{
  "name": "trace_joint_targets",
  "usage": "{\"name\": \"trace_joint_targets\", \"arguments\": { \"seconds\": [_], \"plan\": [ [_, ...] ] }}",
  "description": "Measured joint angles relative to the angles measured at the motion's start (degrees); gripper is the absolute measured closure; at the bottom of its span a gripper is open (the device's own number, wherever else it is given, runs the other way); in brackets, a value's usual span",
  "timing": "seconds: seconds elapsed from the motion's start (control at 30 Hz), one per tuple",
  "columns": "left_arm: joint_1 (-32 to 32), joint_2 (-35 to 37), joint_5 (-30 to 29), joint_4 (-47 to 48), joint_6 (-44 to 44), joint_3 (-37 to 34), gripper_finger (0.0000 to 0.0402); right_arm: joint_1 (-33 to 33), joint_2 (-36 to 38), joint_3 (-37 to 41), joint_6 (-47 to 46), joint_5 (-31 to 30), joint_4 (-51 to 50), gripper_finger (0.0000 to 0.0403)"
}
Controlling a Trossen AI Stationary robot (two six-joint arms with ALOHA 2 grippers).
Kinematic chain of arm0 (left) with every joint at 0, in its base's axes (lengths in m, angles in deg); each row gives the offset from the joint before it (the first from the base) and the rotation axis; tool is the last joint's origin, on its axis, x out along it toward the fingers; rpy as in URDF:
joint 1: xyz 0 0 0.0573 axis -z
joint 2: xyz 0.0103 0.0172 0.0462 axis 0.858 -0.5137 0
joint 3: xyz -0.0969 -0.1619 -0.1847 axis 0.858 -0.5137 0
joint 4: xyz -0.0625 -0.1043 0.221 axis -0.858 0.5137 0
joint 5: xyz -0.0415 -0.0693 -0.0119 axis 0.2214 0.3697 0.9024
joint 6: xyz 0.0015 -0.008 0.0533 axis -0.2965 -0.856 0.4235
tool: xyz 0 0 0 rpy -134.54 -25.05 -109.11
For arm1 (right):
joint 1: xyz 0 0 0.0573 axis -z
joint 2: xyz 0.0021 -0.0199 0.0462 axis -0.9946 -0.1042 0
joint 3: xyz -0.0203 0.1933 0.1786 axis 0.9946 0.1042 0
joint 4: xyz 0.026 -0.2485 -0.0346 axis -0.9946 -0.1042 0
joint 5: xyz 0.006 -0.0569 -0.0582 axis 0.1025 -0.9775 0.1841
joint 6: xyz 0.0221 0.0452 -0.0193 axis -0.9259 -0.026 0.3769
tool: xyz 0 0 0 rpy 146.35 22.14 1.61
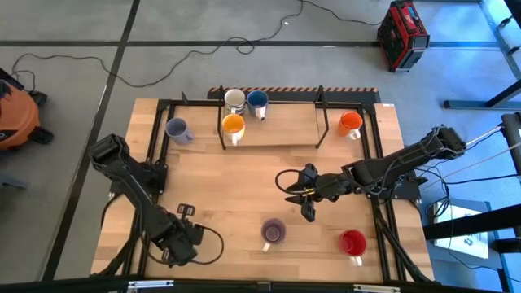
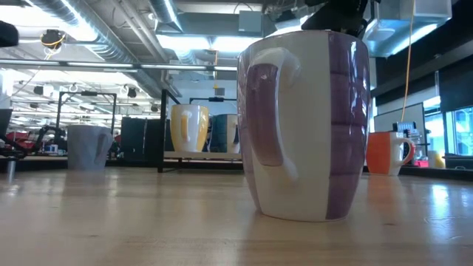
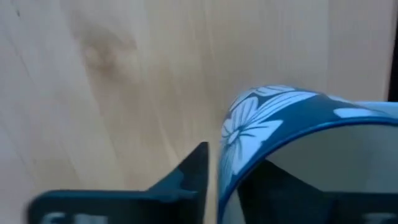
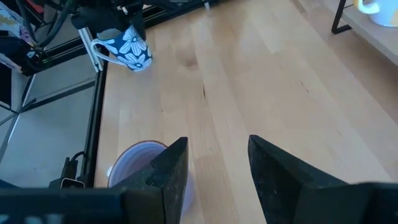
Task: Place coffee mugs
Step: Put the blue patterned mug on the shelf
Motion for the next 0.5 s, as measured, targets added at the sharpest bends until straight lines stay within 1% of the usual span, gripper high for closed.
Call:
{"name": "trace_joint_targets", "arguments": {
  "seconds": [0.07, 0.1, 0.2, 0.27, 0.43, 0.5],
  "plan": [
    [-1.1, 0.3, 0.3, 0.1, 1.5, 0.0, 0.0379, 0.0, 0.0, 0.0, 0.1, 0.7, -0.2, 0.0249],
    [-1.8, 0.5, 0.3, -0.2, 2.8, 0.0, 0.0384, 0.0, 0.0, 0.0, 0.3, 1.0, -0.6, 0.0249],
    [-4.3, 1.1, 0.6, 1.3, 4.7, 0.5, 0.0384, 0.0, 0.8, 0.0, 1.3, 1.0, -3.6, 0.0249],
    [-6.6, 1.9, 0.5, 2.8, 6.5, 2.0, 0.0384, 0.0, 2.1, 0.0, 1.7, 1.0, -5.7, 0.0249],
    [-15.5, 2.4, -1.6, 7.1, 13.9, 8.1, 0.0384, 0.0, 6.9, 0.0, 5.4, 0.1, -10.8, 0.0249],
    [-19.9, 2.4, -1.8, 6.7, 17.1, 10.7, 0.0384, 0.0, 8.8, 0.0, 6.9, -0.8, -13.2, 0.0249]
  ]
}}
